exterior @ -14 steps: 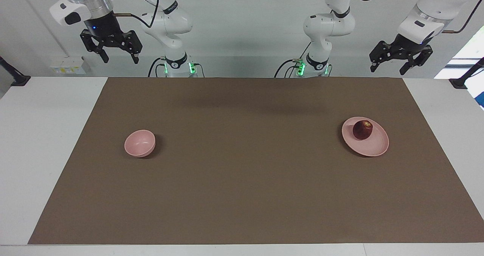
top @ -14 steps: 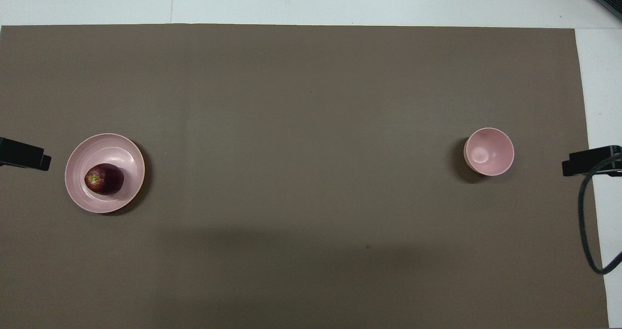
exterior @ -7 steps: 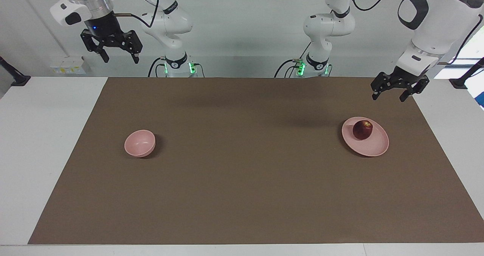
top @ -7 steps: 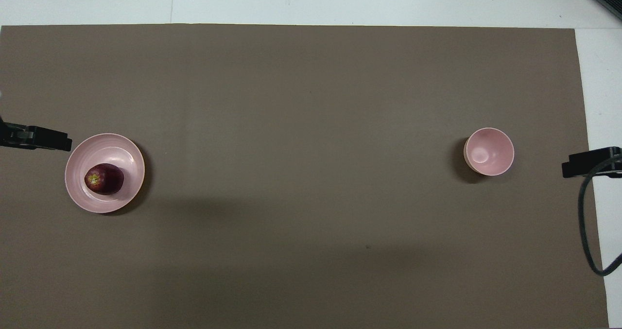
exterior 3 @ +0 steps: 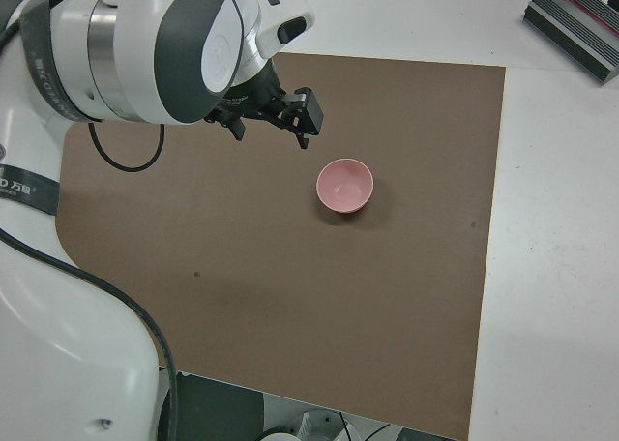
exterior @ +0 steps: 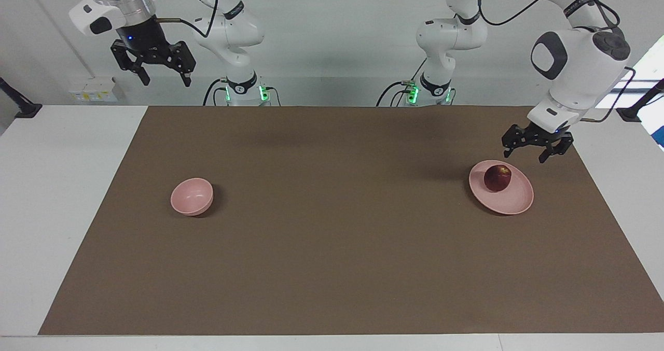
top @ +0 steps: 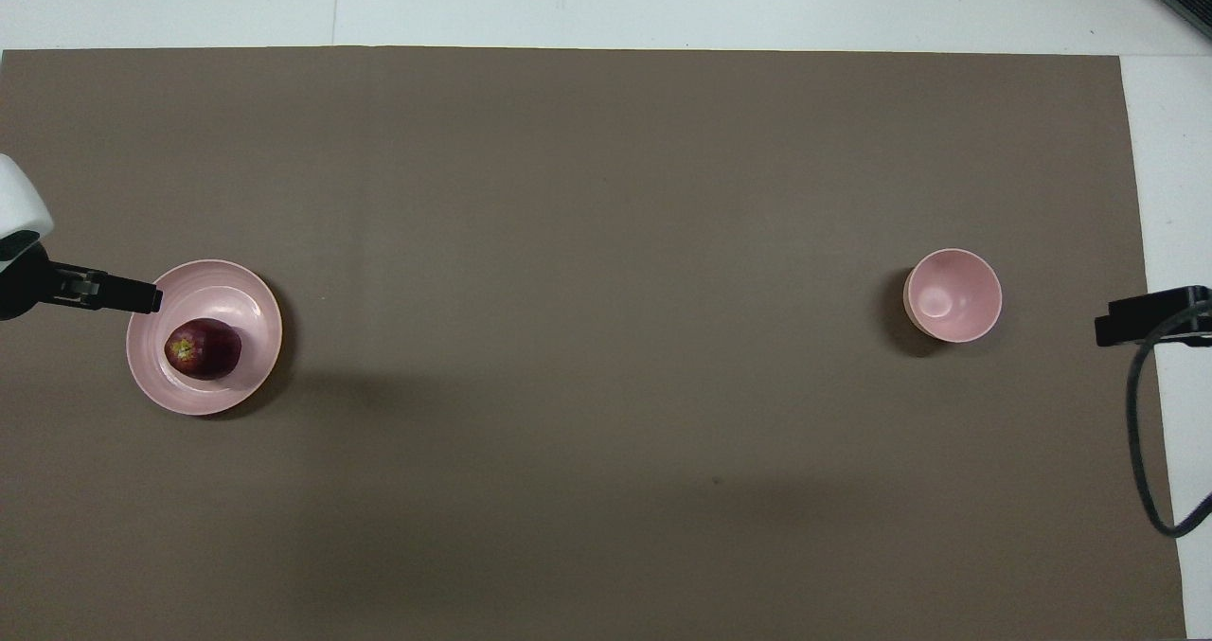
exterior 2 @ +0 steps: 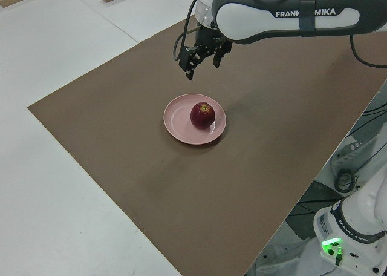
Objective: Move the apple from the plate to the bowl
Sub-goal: 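Reach the left gripper down to the red apple on the plate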
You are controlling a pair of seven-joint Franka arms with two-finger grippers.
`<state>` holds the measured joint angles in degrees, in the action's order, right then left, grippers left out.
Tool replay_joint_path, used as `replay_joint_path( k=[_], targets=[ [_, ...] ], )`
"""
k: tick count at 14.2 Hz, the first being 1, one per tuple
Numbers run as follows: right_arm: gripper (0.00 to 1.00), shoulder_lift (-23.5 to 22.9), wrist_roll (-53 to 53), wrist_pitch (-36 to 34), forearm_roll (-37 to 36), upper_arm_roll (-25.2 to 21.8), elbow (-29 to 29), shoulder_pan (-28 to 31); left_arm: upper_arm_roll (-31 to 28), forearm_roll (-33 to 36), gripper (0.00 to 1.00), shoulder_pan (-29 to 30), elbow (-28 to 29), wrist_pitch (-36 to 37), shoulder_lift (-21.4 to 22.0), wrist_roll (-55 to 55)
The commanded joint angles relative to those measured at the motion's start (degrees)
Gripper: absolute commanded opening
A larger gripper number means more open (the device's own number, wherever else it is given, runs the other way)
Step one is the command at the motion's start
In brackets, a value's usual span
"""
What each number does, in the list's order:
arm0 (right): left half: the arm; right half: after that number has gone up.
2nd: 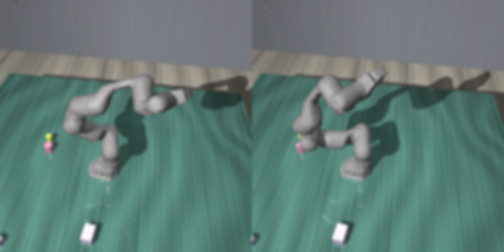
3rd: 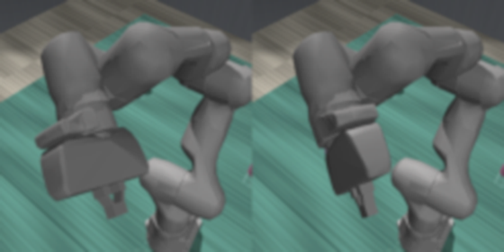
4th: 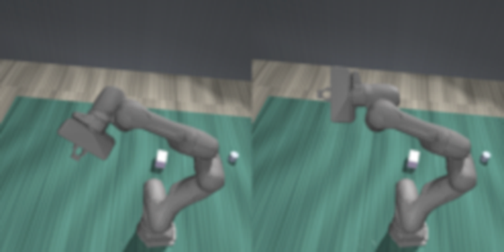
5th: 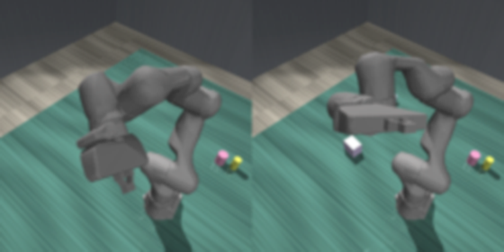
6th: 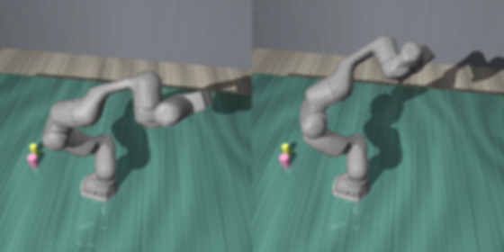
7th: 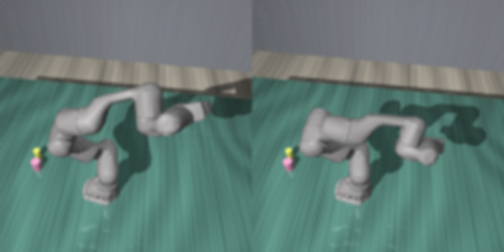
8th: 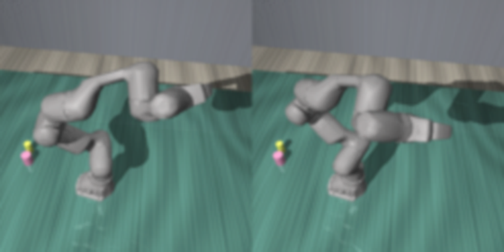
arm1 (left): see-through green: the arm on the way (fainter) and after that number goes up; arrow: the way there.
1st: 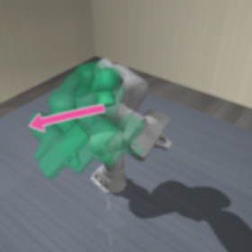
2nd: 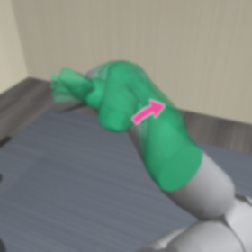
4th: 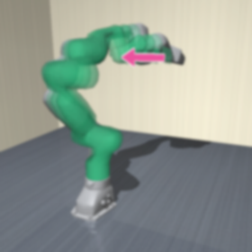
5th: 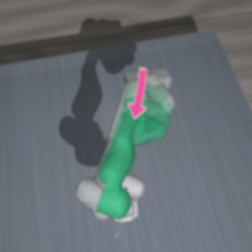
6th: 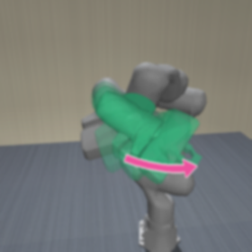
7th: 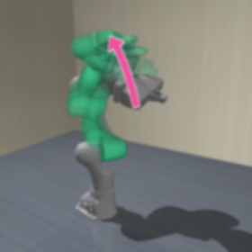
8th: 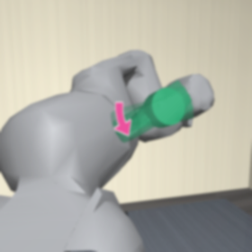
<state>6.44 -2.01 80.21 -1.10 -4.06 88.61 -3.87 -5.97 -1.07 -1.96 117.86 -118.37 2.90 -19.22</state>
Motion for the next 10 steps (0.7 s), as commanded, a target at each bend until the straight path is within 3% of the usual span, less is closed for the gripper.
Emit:
replay_joint_path(
  k=[1,6,10],
  targets=[
    [1.00,1.38,1.57,-1.11,-1.17,0.64,0.95,-0.08,-0.79,-0.78,1.00,-0.59,6.84,-6.94,1.15,-1.17],
    [1.00,1.64,1.23,-0.66,0.14,0.81,1.66,0.53,-0.79,-0.78,1.00,-0.33,13.79,-19.94,-1.49,-1.17],
    [1.00,2.44,1.57,0.12,0.40,0.46,2.98,0.80,-0.79,-0.78,0.97,0.38,15.72,-21.20,-2.64,-1.09]
  ],
)
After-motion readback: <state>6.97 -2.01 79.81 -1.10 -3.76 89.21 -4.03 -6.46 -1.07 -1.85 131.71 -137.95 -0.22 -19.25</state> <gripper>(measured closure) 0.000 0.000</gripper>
